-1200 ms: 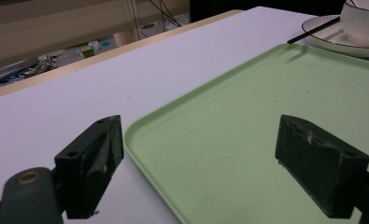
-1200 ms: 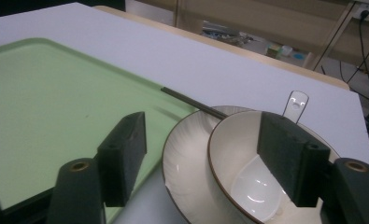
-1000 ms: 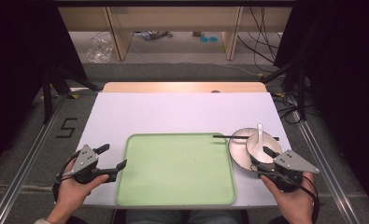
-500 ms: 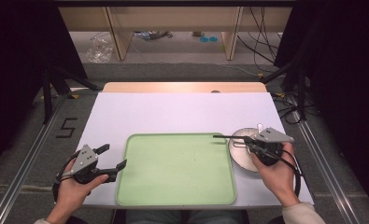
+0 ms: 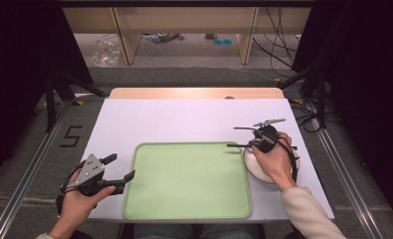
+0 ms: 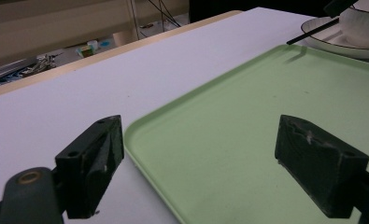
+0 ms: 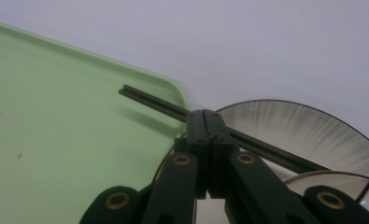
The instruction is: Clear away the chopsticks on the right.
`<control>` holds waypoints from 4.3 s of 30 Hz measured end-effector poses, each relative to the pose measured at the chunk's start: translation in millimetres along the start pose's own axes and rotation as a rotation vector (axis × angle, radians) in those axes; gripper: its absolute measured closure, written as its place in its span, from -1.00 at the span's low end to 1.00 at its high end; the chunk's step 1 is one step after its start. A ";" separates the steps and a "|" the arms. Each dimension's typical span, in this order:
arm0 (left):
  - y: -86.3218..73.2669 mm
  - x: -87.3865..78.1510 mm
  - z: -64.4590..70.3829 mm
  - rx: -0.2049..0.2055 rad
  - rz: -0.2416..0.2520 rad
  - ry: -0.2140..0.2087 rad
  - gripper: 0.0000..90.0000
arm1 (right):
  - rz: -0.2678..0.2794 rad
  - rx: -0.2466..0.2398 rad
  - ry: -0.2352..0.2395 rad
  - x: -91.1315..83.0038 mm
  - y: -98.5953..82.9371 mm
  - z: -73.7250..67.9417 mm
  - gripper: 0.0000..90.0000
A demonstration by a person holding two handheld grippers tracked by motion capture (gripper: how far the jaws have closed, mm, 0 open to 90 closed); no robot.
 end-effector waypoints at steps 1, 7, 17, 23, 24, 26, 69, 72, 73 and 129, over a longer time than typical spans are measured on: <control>0.0 0.0 0.2 -0.001 0.000 0.000 -0.65 | 0.000 0.000 0.000 0.0 0.0 0.0 1.00; 0.0 0.0 0.3 0.001 -0.001 -0.002 -0.65 | -0.063 -0.013 -0.021 19.1 5.3 6.0 1.00; 0.1 0.0 0.2 0.003 -0.001 -0.002 -0.65 | -0.095 -0.004 -0.034 29.1 9.2 10.4 1.00; 0.2 0.0 -0.3 0.011 -0.001 -0.003 -0.65 | -0.104 -0.007 -0.038 32.9 9.6 12.6 1.00; 0.2 -0.1 -0.4 0.011 -0.002 -0.002 -0.65 | -0.106 0.007 -0.039 33.6 9.6 11.8 1.00; 0.0 0.0 0.2 0.002 0.000 -0.003 -0.65 | -0.110 0.010 -0.042 35.9 9.9 12.1 1.00; -0.1 0.0 -0.6 0.000 0.001 -0.003 -0.65 | -0.316 -1.108 0.009 56.3 51.9 -14.9 0.51; -0.1 -0.1 -0.6 -0.001 0.001 -0.002 -0.65 | -0.330 -1.102 0.018 59.2 49.9 -15.2 0.54; -0.1 -0.1 -0.6 -0.001 0.001 -0.002 -0.65 | -0.342 -1.100 0.016 61.7 48.5 -14.9 0.55; 0.5 -0.4 -1.4 -0.005 0.006 0.001 -0.65 | 0.461 -0.689 -0.157 -31.6 102.8 -10.3 0.95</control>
Point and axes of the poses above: each handheld gripper's, and its own axes: x roughly forward along the jaws, y roughly out of its top, z roughly to its right, the point moved 3 cm from there along x, roughly forward along the jaws, and after that the axes turned 8 degrees about -x, right-handed, at the moved point
